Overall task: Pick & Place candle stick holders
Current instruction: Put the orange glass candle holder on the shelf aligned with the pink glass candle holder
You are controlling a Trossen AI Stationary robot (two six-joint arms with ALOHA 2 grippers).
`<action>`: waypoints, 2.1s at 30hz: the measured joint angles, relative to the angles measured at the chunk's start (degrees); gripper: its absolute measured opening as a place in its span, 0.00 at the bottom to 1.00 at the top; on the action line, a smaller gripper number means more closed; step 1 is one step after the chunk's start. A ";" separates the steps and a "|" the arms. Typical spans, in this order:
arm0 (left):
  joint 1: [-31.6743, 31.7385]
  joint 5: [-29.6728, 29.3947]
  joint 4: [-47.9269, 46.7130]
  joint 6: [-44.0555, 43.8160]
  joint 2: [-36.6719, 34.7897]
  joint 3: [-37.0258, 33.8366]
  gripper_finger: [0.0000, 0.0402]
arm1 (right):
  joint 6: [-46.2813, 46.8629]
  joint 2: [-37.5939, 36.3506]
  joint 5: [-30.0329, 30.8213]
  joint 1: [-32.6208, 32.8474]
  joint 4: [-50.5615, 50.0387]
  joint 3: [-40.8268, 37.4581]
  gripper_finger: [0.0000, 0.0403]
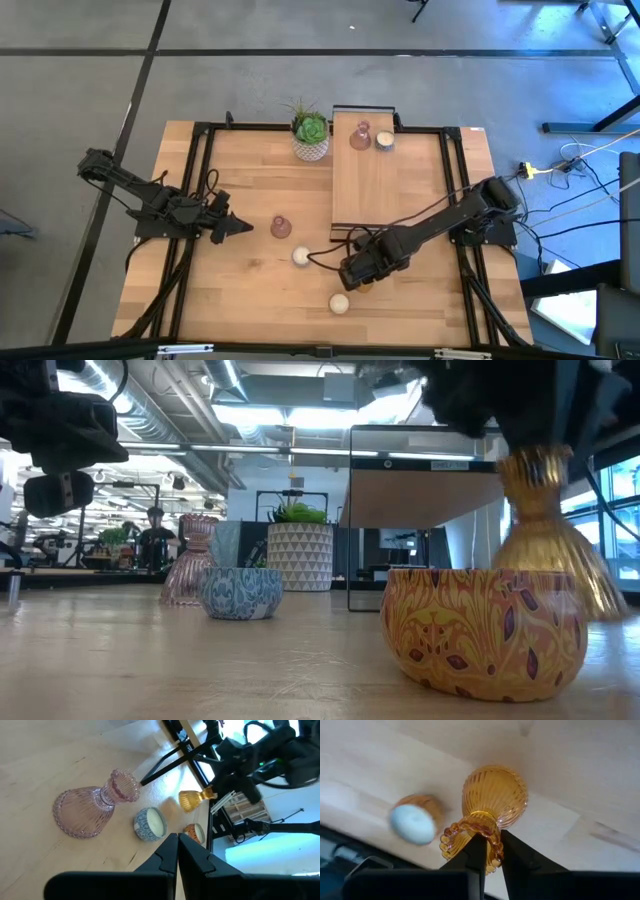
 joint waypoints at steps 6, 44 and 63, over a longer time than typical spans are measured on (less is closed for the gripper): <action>0.00 -0.05 -0.02 0.63 0.00 0.01 0.01 | -1.96 -0.09 0.21 -0.03 -5.73 7.05 0.12; -0.02 -5.06 5.64 2.65 0.00 -0.03 0.01 | -29.26 -0.44 7.15 -22.61 -32.82 45.55 0.11; 0.00 -0.37 6.27 1.25 0.00 -0.07 0.01 | -46.40 0.33 1.84 -41.44 -32.84 45.51 0.11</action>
